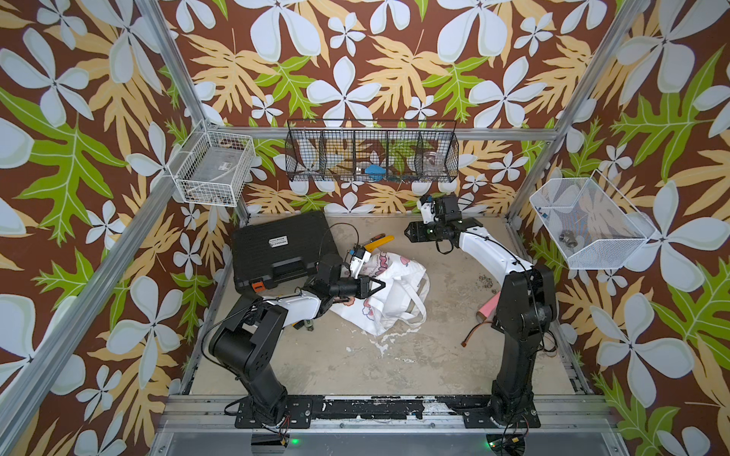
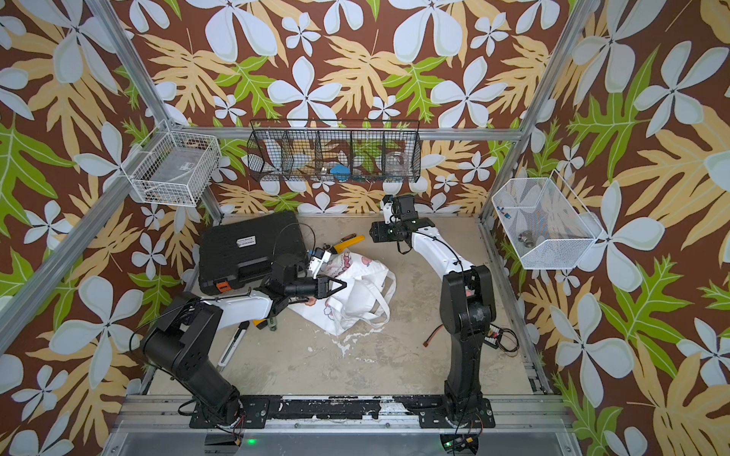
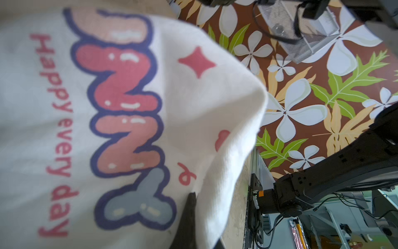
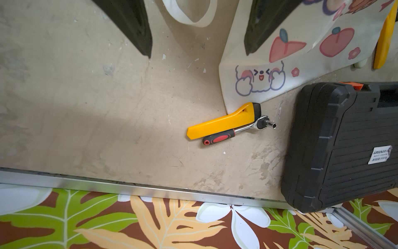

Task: Place the art knife into the pouch
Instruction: Pick up the utility knife at the center of the board.

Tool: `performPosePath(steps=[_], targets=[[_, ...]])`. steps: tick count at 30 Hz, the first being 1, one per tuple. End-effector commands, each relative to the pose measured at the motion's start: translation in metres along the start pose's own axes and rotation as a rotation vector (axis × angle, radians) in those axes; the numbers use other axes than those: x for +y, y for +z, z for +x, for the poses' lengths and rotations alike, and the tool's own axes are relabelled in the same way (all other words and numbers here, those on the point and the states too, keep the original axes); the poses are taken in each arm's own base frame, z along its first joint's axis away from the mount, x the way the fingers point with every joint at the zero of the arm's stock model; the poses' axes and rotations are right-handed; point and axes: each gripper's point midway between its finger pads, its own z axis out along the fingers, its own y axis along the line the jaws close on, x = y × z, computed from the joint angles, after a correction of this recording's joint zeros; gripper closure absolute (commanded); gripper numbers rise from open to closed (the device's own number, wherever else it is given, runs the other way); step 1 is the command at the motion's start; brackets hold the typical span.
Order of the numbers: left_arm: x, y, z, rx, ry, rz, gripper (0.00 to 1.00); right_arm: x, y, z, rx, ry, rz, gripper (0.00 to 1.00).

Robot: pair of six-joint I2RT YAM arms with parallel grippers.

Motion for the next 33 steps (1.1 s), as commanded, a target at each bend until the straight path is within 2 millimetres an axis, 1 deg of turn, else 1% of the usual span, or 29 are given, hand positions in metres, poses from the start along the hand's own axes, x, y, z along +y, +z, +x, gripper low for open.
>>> performPosePath(steps=[1, 5, 9, 12, 15, 17, 18, 20, 24, 26, 29, 33], targets=[[0.007, 0.008, 0.016, 0.017, -0.021, 0.011, 1.00, 0.006, 0.010, 0.009, 0.046, -0.009, -0.047, 0.28], [0.014, 0.009, 0.039, 0.052, -0.054, -0.003, 1.00, 0.007, 0.018, 0.013, 0.070, -0.019, -0.063, 0.29], [0.013, 0.011, 0.060, 0.096, -0.060, -0.009, 1.00, 0.008, 0.021, 0.013, 0.077, -0.029, -0.072, 0.29], [0.009, 0.011, 0.069, 0.114, -0.048, -0.011, 1.00, 0.007, 0.025, 0.011, 0.082, -0.033, -0.069, 0.28], [-0.003, 0.012, 0.069, 0.114, -0.021, 0.002, 1.00, 0.004, 0.024, 0.009, 0.090, -0.037, -0.049, 0.29], [-0.011, 0.012, 0.064, 0.107, 0.008, 0.001, 1.00, 0.000, 0.016, 0.007, 0.060, -0.037, -0.016, 0.30], [-0.015, 0.012, 0.060, 0.099, 0.021, 0.001, 1.00, -0.002, 0.007, 0.005, 0.037, -0.040, 0.002, 0.30], [-0.020, 0.011, 0.052, 0.090, 0.045, -0.010, 1.00, -0.013, -0.014, 0.002, -0.006, -0.028, 0.099, 0.29], [-0.019, 0.012, 0.040, 0.063, 0.070, -0.041, 1.00, -0.040, -0.056, 0.008, -0.064, 0.039, 0.279, 0.26], [-0.021, 0.014, 0.033, 0.043, 0.066, -0.032, 1.00, -0.047, -0.070, 0.017, -0.081, 0.078, 0.318, 0.25], [-0.028, 0.020, 0.022, 0.008, 0.064, -0.009, 1.00, -0.064, -0.087, 0.037, -0.068, 0.146, 0.404, 0.25], [-0.037, 0.027, 0.009, -0.023, 0.094, -0.009, 1.00, -0.080, -0.093, 0.078, -0.020, 0.227, 0.488, 0.27]])
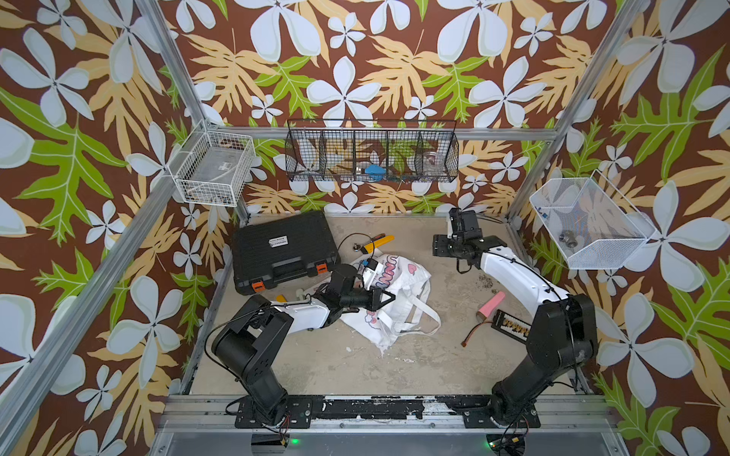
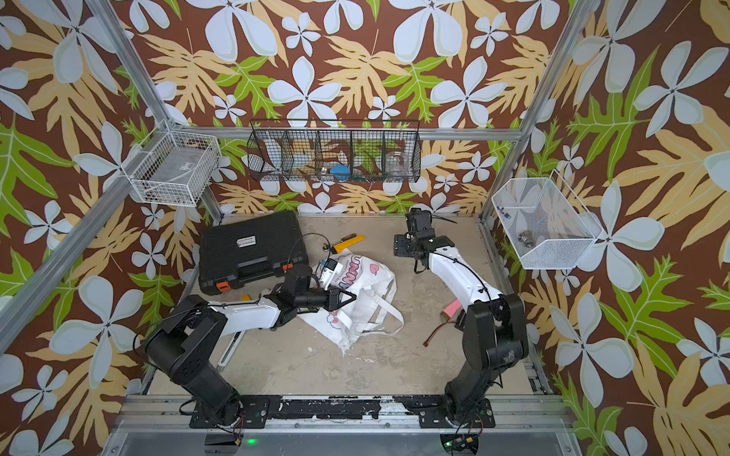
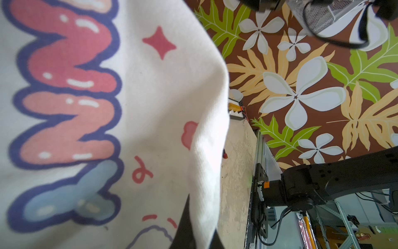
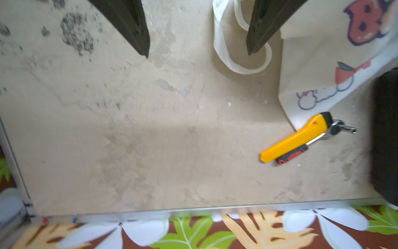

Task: Place the art knife into the pouch
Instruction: Pick up the utility knife at the center of the board.

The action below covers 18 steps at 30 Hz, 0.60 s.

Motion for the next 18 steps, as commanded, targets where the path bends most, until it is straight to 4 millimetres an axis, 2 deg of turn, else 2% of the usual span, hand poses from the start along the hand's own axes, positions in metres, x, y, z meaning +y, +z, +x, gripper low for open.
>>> performPosePath(steps=[1, 4, 11, 18], targets=[[-0.011, 0.001, -0.020, -0.068, 0.042, 0.015, 1.00, -0.026, 0.002, 0.023, 0.029, 0.090, 0.110, 0.27], [-0.018, -0.005, -0.031, -0.117, 0.059, 0.011, 1.00, -0.032, 0.000, 0.043, 0.062, 0.101, 0.122, 0.29], [-0.034, -0.017, -0.068, -0.209, 0.131, -0.038, 1.00, -0.061, -0.011, 0.066, 0.065, 0.202, 0.227, 0.33], [-0.040, -0.004, -0.087, -0.237, 0.137, 0.013, 1.00, -0.109, 0.010, 0.109, 0.186, 0.379, 0.291, 0.37]])
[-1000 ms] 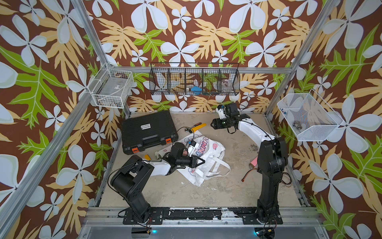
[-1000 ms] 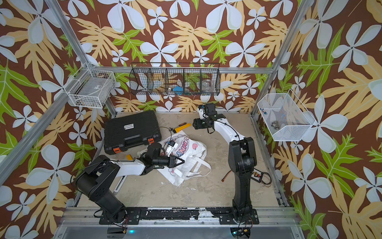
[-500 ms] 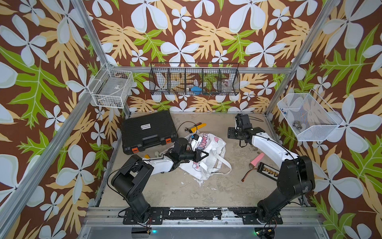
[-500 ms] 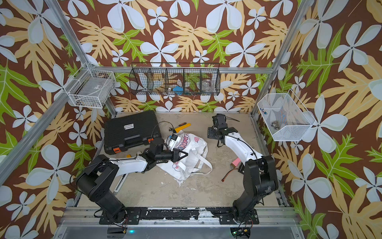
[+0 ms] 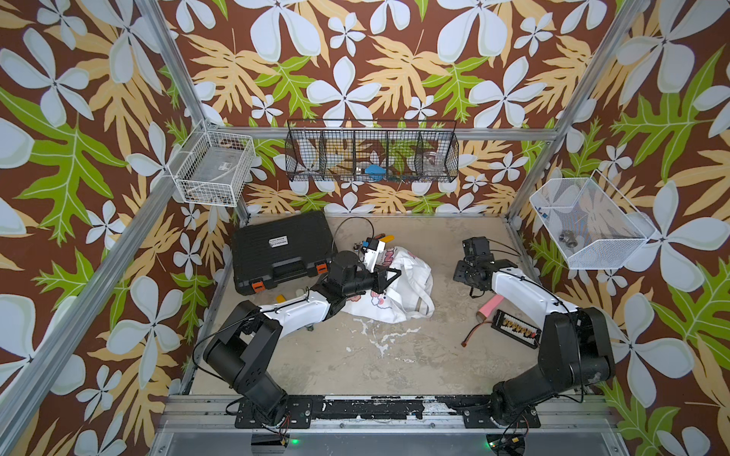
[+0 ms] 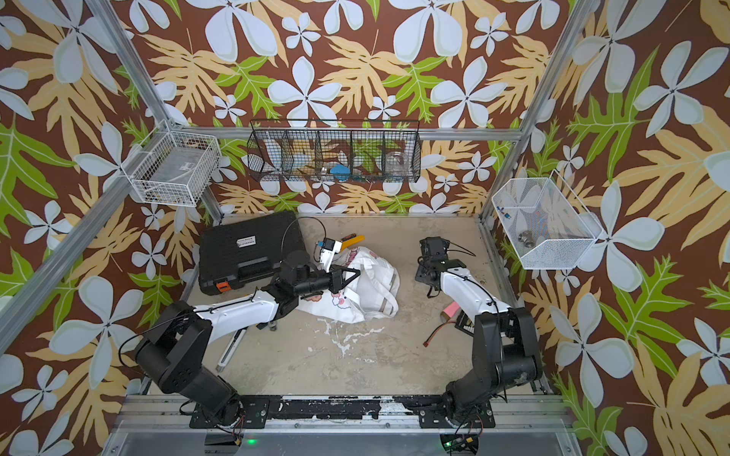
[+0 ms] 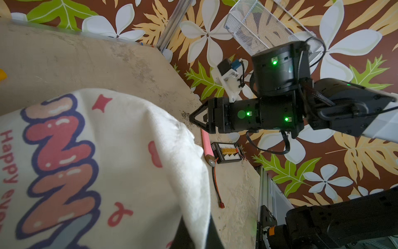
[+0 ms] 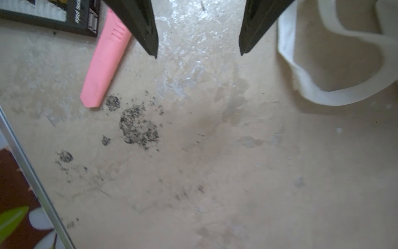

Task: Place the art knife into the pouch
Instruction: Pick up the utility knife at the center of the board.

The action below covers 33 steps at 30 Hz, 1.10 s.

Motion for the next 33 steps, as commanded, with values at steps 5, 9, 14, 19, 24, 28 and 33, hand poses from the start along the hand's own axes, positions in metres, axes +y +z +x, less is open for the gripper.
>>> performPosePath(steps=[5, 9, 14, 19, 24, 28, 33], targets=[[-0.008, 0.016, -0.016, -0.043, 0.001, 0.081, 1.00, -0.043, 0.021, 0.025, 0.110, 0.176, 0.085, 0.40], [-0.009, 0.020, -0.017, -0.041, -0.001, 0.110, 1.00, -0.049, 0.025, 0.032, 0.134, 0.187, 0.102, 0.44], [-0.012, 0.024, -0.017, -0.040, -0.006, 0.142, 1.00, -0.065, 0.030, 0.049, 0.175, 0.205, 0.146, 0.45], [-0.012, 0.024, -0.015, -0.031, -0.006, 0.156, 1.00, -0.081, 0.027, 0.063, 0.189, 0.226, 0.175, 0.46], [-0.014, 0.024, -0.014, -0.032, -0.013, 0.174, 1.00, -0.086, 0.022, 0.069, 0.183, 0.229, 0.172, 0.45], [-0.016, 0.023, -0.013, -0.029, -0.020, 0.187, 1.00, -0.085, 0.028, 0.080, 0.216, 0.226, 0.167, 0.45], [-0.019, 0.020, -0.015, -0.031, -0.011, 0.187, 1.00, -0.082, 0.037, 0.087, 0.230, 0.230, 0.140, 0.46]])
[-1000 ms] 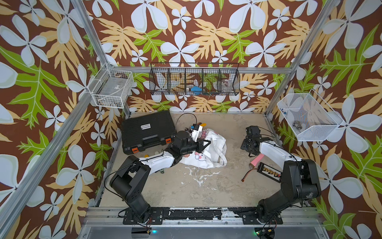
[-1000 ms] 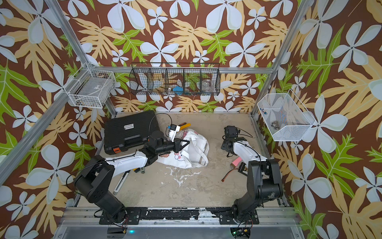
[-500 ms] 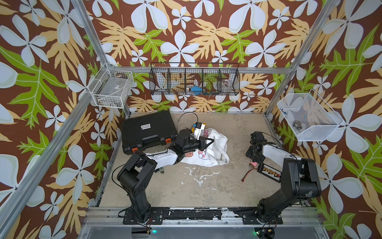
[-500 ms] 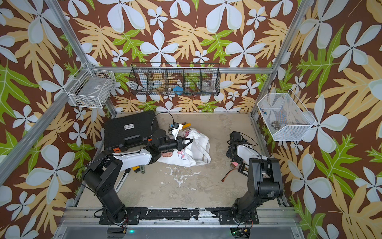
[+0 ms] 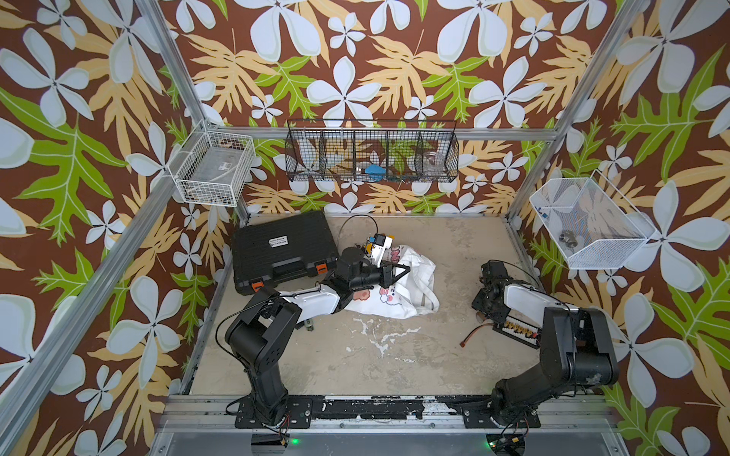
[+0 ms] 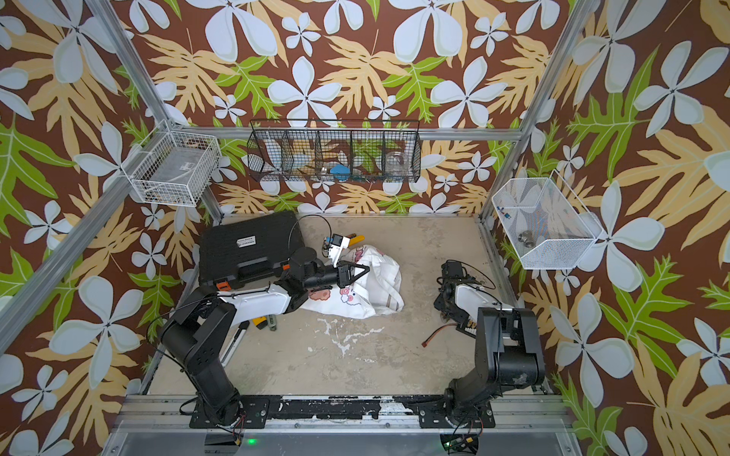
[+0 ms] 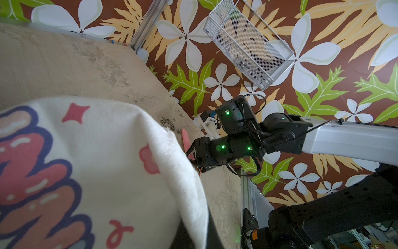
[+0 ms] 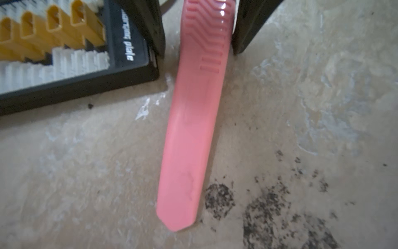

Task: Place the art knife into the pouch
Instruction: Pick up the utility knife at the center of the board.

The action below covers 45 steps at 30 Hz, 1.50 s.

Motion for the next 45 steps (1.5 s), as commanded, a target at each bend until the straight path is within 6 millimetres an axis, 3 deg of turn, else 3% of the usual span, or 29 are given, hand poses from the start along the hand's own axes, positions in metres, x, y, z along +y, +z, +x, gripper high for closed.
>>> performPosePath(steps=[1, 9, 16, 22, 27, 36, 45], targets=[[-0.011, -0.003, -0.008, -0.022, 0.036, 0.033, 1.00, 0.004, 0.005, 0.003, 0.009, -0.004, -0.023, 0.46], [-0.008, -0.002, -0.006, -0.016, 0.034, 0.026, 1.00, 0.013, 0.002, 0.003, 0.003, -0.009, -0.084, 0.68], [-0.003, 0.001, -0.003, 0.004, 0.037, 0.012, 1.00, 0.017, -0.008, 0.003, -0.009, -0.046, -0.121, 0.73], [0.003, 0.004, -0.001, 0.031, 0.053, -0.009, 1.00, 0.021, -0.037, -0.003, -0.066, -0.115, -0.172, 0.74], [0.007, 0.010, 0.003, 0.081, 0.080, -0.016, 1.00, 0.034, -0.078, -0.002, -0.124, -0.224, -0.240, 0.73], [0.010, 0.013, 0.006, 0.149, 0.145, -0.026, 1.00, 0.077, -0.133, 0.042, -0.096, -0.495, -0.396, 0.72], [0.016, 0.004, 0.015, 0.197, 0.201, -0.080, 1.00, 0.111, -0.154, 0.083, -0.012, -0.700, -0.471, 0.70]])
